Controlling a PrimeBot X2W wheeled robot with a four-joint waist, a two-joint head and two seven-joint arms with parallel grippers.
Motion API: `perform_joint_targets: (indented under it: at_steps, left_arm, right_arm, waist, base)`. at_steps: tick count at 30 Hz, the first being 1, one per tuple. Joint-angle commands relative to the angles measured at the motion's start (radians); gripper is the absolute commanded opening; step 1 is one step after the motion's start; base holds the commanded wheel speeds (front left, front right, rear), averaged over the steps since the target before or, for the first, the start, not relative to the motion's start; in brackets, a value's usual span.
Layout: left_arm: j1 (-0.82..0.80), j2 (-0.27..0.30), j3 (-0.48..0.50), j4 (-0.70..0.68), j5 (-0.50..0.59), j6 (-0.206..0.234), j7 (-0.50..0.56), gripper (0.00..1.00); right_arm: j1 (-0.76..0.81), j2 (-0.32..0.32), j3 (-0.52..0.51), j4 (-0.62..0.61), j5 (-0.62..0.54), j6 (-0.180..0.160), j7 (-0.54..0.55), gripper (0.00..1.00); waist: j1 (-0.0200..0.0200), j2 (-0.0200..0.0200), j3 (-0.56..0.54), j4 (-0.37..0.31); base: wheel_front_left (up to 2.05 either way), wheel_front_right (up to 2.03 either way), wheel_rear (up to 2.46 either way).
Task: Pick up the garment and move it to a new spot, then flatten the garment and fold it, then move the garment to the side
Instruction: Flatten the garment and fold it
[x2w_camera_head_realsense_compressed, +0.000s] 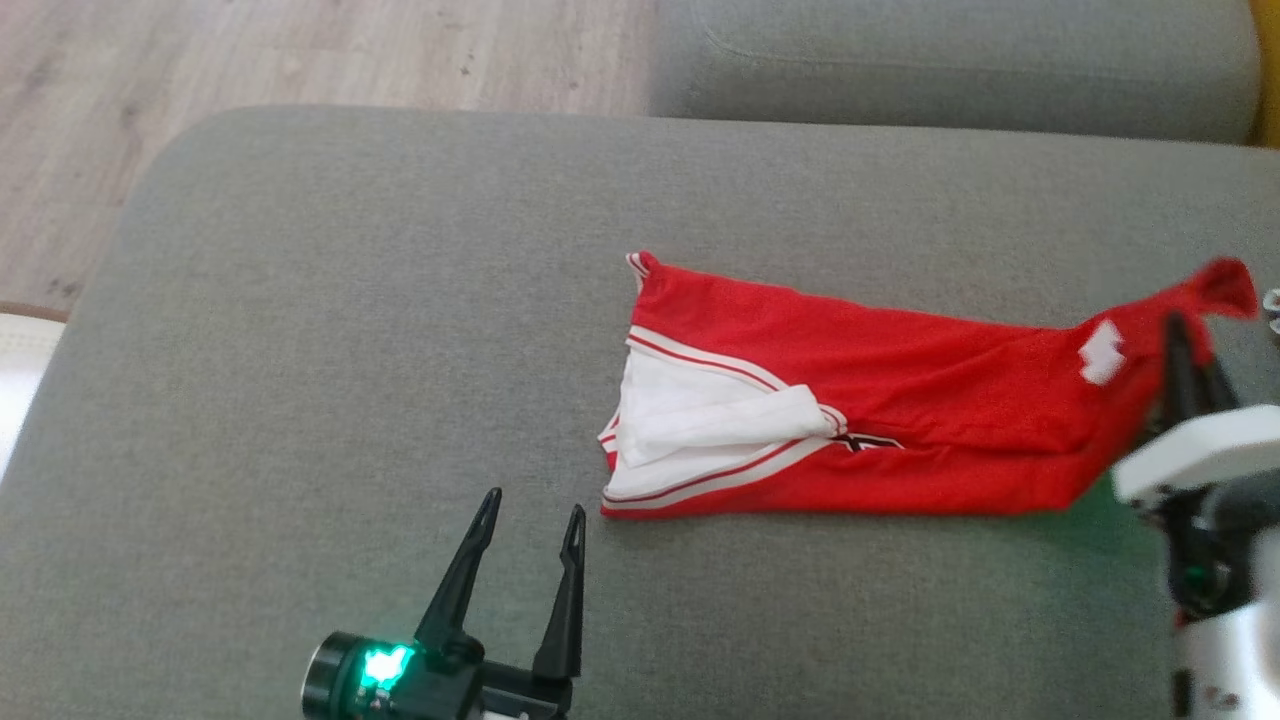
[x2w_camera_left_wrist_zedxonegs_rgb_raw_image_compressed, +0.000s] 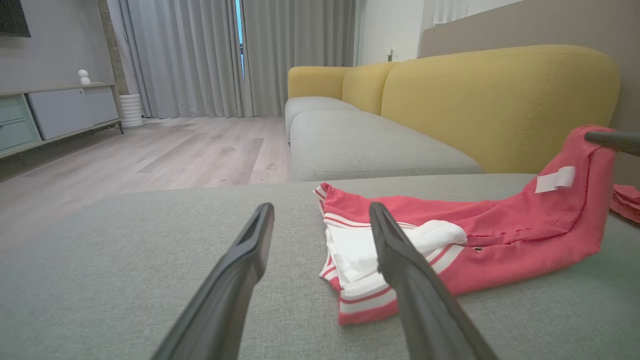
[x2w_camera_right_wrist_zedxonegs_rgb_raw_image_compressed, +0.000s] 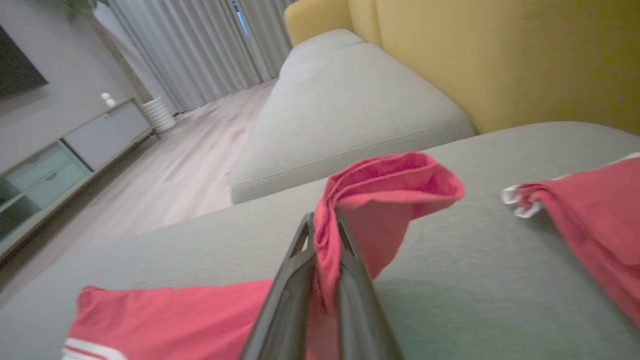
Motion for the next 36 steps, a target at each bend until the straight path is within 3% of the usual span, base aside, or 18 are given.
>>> perform_joint_targets:
  at_steps: [1, 14, 34, 35, 36]
  left_arm:
    - [-0.015, 0.002, 0.039, -0.028, 0.012, -0.004, -0.008, 1.00]
    - [0.001, -0.001, 0.043, -0.014, 0.020, -0.016, -0.008, 1.00]
    - [-0.018, -0.023, 0.043, -0.002, 0.023, -0.025, -0.008, 1.00]
    - [-0.019, -0.023, 0.043, -0.001, 0.023, -0.024, -0.008, 1.00]
    - [-0.019, -0.024, 0.045, -0.001, 0.023, -0.024, -0.008, 1.00]
  right_arm:
    - [-0.030, 0.010, 0.068, -0.062, 0.015, -0.001, -0.012, 0.00]
    - [-0.092, 0.070, 0.401, -0.060, 0.068, -0.001, -0.012, 0.00]
    - [-0.175, 0.071, 0.702, 0.179, 0.218, -0.001, -0.092, 0.00]
    - [-0.178, 0.071, 0.719, 0.187, 0.226, -0.001, -0.095, 0.25]
    - [-0.181, 0.071, 0.731, 0.195, 0.233, -0.001, -0.101, 0.41]
  waist:
    - [0.0001, 0.0000, -0.015, 0.016]
    - [0.0001, 0.0000, -0.034, 0.099]
    - [0.0001, 0.0000, 0.012, 0.192]
    - [0.0001, 0.0000, 0.012, 0.192]
    - [0.0001, 0.0000, 0.013, 0.191]
  base:
    - [0.00, 0.00, 0.00]
    - [0.00, 0.00, 0.00]
    - [0.00, 0.00, 0.00]
    - [0.00, 0.00, 0.00]
    - [0.00, 0.00, 0.00]
